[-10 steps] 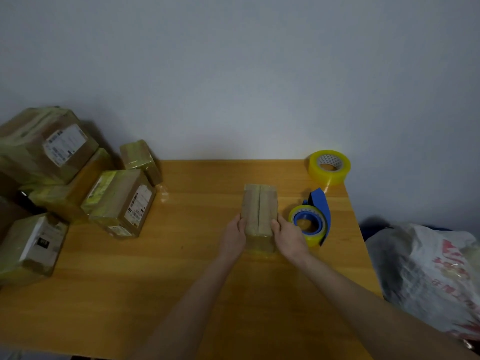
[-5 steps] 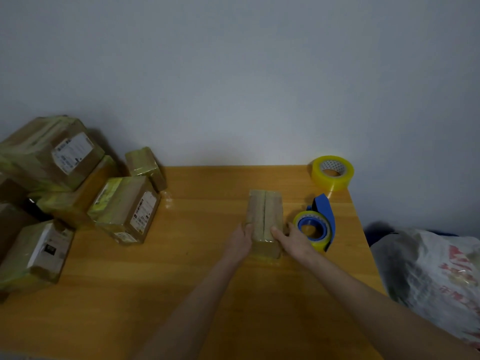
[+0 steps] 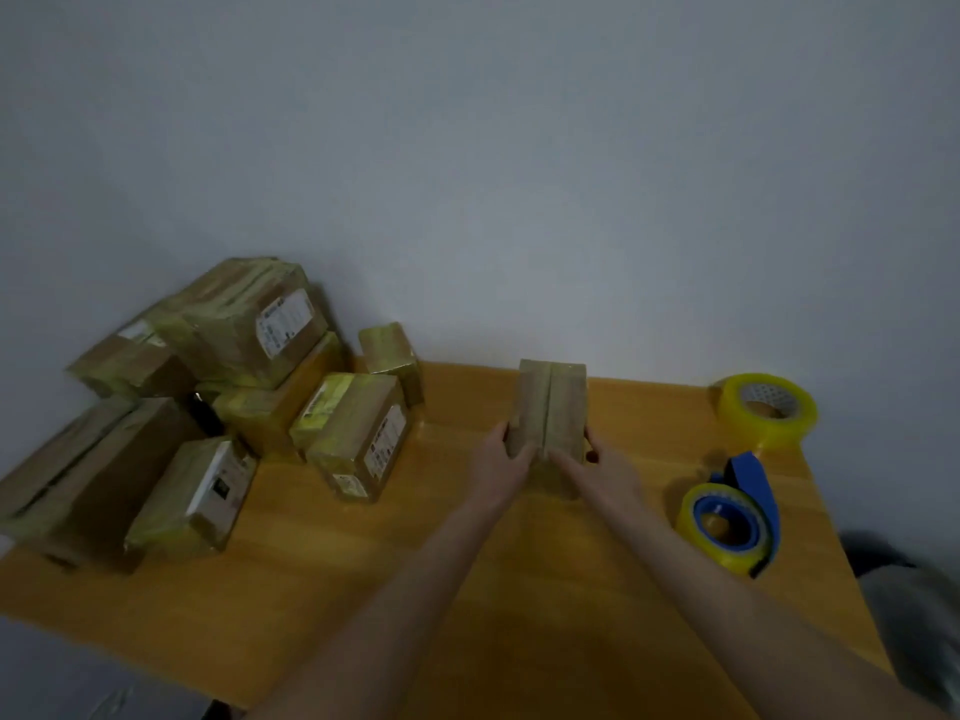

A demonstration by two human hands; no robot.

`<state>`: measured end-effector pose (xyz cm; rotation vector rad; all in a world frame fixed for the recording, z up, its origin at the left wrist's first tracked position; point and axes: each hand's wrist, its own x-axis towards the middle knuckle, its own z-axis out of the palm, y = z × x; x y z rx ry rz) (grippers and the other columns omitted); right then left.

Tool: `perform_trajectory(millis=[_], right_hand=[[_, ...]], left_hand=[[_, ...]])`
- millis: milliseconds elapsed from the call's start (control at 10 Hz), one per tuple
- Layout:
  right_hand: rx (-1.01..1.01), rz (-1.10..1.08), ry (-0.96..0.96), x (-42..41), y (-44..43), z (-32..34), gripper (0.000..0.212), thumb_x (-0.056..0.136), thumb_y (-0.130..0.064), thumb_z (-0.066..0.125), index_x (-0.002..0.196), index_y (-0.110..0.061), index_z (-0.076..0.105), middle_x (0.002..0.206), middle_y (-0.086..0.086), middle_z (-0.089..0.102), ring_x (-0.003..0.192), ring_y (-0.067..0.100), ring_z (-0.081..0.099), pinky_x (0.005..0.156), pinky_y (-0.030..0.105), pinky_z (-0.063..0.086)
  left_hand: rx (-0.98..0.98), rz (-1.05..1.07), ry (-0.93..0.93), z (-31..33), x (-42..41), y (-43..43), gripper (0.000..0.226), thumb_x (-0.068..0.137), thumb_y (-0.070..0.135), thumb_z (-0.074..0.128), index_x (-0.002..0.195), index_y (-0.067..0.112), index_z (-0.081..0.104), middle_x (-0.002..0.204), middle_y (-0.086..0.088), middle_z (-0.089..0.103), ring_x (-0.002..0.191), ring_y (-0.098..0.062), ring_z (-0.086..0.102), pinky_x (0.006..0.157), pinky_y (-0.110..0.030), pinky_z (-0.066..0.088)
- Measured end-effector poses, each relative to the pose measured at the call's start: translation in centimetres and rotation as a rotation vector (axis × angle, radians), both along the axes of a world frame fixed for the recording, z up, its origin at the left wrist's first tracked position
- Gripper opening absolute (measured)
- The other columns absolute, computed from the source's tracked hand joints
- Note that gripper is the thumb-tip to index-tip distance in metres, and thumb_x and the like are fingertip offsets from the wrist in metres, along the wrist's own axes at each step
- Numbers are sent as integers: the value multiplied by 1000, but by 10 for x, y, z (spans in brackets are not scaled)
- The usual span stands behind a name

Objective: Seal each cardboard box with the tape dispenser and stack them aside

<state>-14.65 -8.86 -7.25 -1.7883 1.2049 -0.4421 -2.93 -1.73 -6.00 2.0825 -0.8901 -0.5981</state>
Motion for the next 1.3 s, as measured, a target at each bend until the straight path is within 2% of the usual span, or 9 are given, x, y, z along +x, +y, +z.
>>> perform_trajectory(millis=[100, 200, 400, 500, 600, 700, 1000, 1200, 1300], right_hand=[[66, 67, -65, 27, 6, 6, 87, 78, -60, 67, 149, -24, 33, 133, 6, 56, 110, 26, 59, 77, 37, 54], [190, 63, -167, 52, 19, 8, 91, 76, -53, 73, 150, -21, 31, 133, 8, 56, 109, 27, 60, 86, 42, 56], [201, 47, -178, 99, 18, 1, 76, 85, -37, 70, 149, -17, 34, 132, 11, 58, 109, 28, 60, 88, 44, 55], [155, 41, -148, 132, 4, -3, 69, 89, -35, 66, 148, -17, 35, 131, 11, 58, 109, 29, 60, 88, 44, 54], [115, 8, -97, 177, -10, -10, 62, 92, -33, 62, 147, -16, 38, 133, 12, 57, 114, 30, 58, 93, 45, 50], [90, -21, -24, 222, -16, -22, 58, 93, -25, 61, 146, -12, 39, 134, 14, 56, 117, 31, 56, 96, 41, 48], [90, -206, 9, 287, -21, -36, 55, 94, -17, 58, 146, -12, 40, 139, 12, 52, 122, 31, 52, 101, 42, 45], [224, -92, -41, 288, -23, -29, 72, 90, -22, 65, 150, -15, 27, 143, 11, 45, 124, 29, 48, 100, 41, 45], [161, -109, 25, 286, -24, -24, 80, 87, -31, 70, 151, -11, 25, 146, 13, 40, 130, 31, 44, 106, 45, 41]], left_hand=[[43, 79, -100, 9, 19, 17, 60, 95, 35, 56, 145, 10, 36, 137, -12, 41, 121, -26, 48, 99, -34, 46], [112, 95, -195, 11, 42, 33, 61, 95, 36, 55, 146, 9, 35, 141, -13, 40, 125, -27, 46, 103, -37, 43], [101, 87, -337, 8, 87, 36, 52, 91, 32, 62, 137, 14, 45, 129, -4, 58, 116, -18, 56, 95, -29, 46], [156, 22, -415, 3, 117, 23, 55, 93, 34, 57, 141, 15, 41, 131, -4, 56, 120, -22, 50, 103, -38, 42], [208, -81, -507, 1, 161, 9, 55, 96, 33, 51, 145, 16, 35, 140, -3, 50, 129, -23, 40, 108, -36, 34], [171, -134, -590, 3, 212, 1, 53, 96, 31, 51, 145, 17, 35, 146, -2, 42, 135, -20, 34, 113, -35, 26], [123, -138, -495, -11, 292, 13, 47, 96, 25, 50, 142, 19, 40, 147, 0, 37, 138, -17, 27, 111, -33, 30], [113, -181, -490, -12, 297, 9, 47, 97, 27, 50, 142, 18, 40, 145, -2, 39, 136, -18, 30, 109, -32, 32], [154, -214, -521, -9, 299, 5, 48, 96, 28, 51, 142, 17, 40, 144, -3, 40, 135, -18, 32, 107, -32, 35]])
